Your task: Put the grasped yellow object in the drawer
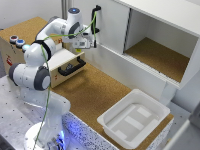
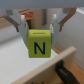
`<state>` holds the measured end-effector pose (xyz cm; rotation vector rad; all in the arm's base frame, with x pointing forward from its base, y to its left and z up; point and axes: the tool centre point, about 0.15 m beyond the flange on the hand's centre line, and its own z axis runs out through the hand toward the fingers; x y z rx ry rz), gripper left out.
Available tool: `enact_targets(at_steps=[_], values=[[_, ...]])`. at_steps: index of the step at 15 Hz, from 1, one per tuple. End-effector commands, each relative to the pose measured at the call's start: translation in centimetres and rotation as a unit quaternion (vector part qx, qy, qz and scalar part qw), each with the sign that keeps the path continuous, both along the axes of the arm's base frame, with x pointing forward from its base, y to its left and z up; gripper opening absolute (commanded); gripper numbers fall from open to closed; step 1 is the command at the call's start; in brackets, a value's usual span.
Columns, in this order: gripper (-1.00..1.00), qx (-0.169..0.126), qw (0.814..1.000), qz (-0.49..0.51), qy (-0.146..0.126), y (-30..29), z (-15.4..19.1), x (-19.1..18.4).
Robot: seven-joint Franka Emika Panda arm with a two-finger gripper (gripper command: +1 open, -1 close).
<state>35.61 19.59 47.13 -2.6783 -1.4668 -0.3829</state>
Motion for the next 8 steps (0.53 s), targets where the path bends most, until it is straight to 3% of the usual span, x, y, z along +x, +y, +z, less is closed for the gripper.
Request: enact_targets(at_steps=[1,5,8], values=[[-1.0,-0.013,0.989,0.147,0.028,6.6,-1.3,-1.2],[-1.0,-0.014,0.965,0.259,0.041,9.9,-3.6,-1.8],[-1.0,0.0,0.945,0.325,0.03,10.1,-5.3,-2.1]])
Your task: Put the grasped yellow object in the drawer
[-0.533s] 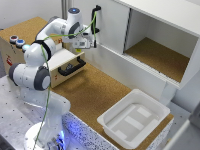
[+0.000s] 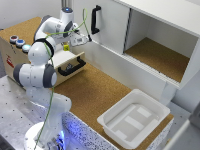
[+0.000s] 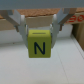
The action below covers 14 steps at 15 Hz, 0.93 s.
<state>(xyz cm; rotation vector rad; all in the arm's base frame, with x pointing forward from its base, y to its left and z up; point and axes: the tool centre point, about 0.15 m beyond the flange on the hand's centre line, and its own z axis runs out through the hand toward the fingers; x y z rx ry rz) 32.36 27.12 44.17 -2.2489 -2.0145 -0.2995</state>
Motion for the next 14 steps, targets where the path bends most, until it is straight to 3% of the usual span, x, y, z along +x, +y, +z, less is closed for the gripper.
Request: enact_targets(at_steps=[1,3,5,8,12,14], values=[[-1.0,0.008,0.993,0.118,0.026,2.5,-3.0,1.0],[-1.0,0.009,0.99,0.139,0.028,2.4,-4.8,0.7],[-1.0,0.017,0.988,0.141,0.063,2.8,-6.4,0.8],[-1.0,0.029,0.986,0.142,0.08,4.2,-8.2,0.7],[-1.0,0.032,0.983,0.155,0.097,5.3,-10.8,-0.3],[-1.0,0.033,0.984,0.15,0.093,5.6,-12.3,-0.3]])
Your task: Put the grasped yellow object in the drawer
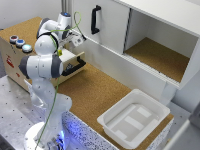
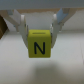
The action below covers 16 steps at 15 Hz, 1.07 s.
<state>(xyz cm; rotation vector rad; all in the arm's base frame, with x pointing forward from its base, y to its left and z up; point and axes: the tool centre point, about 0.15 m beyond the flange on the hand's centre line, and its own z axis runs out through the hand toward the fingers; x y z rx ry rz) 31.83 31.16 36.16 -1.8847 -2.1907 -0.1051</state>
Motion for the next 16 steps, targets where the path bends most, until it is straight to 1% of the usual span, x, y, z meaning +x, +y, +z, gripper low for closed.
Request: enact_targets(at_steps=[1,4,6,7,10,11,12,13,15,16], values=[[-1.0,0.018,0.999,0.008,0.025,2.0,-5.3,0.4],[-1.0,0.014,1.0,-0.012,0.025,3.2,-6.2,1.5],[-1.0,0.022,0.999,-0.018,0.02,3.8,-5.4,1.6],[1.0,0.03,0.999,-0.016,0.013,3.8,-4.8,1.4],[1.0,0.07,0.997,-0.018,0.005,3.0,-1.7,1.0],[1.0,0.084,0.996,-0.024,-0.004,2.5,-0.3,1.0],[1.0,0.096,0.995,-0.019,-0.007,1.8,1.2,0.9],[1.0,0.093,0.996,-0.009,-0.01,1.2,2.3,0.7],[1.0,0.103,0.994,0.011,-0.034,0.2,4.7,0.1],[1.0,0.104,0.994,0.015,-0.04,-0.1,5.8,0.0]])
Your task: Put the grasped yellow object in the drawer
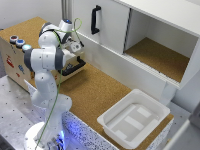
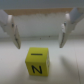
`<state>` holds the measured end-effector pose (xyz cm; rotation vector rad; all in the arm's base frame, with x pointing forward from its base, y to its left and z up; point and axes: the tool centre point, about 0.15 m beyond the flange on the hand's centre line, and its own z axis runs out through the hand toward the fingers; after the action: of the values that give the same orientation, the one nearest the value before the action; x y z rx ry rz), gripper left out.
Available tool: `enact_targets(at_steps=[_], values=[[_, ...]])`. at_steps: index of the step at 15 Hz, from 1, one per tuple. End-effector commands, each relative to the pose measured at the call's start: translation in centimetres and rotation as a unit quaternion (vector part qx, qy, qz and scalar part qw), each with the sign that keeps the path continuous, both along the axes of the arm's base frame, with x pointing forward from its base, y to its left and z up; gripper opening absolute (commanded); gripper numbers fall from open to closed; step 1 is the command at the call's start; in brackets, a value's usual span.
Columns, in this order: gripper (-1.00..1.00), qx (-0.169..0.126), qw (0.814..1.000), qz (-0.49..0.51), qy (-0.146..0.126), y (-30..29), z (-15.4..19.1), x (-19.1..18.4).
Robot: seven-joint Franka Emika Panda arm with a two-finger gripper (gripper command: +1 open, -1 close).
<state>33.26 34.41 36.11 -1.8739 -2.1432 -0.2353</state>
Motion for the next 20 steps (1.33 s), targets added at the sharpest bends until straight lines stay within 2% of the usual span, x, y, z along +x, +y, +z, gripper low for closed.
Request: enact_targets(at_steps=[1,6,20], values=[[1.0,0.062,0.997,0.029,-0.036,-3.4,6.7,-1.4],[1.0,0.049,0.995,0.029,-0.088,-3.8,10.7,-1.9],[1.0,0.049,0.995,0.029,-0.088,-3.8,10.7,-1.9]])
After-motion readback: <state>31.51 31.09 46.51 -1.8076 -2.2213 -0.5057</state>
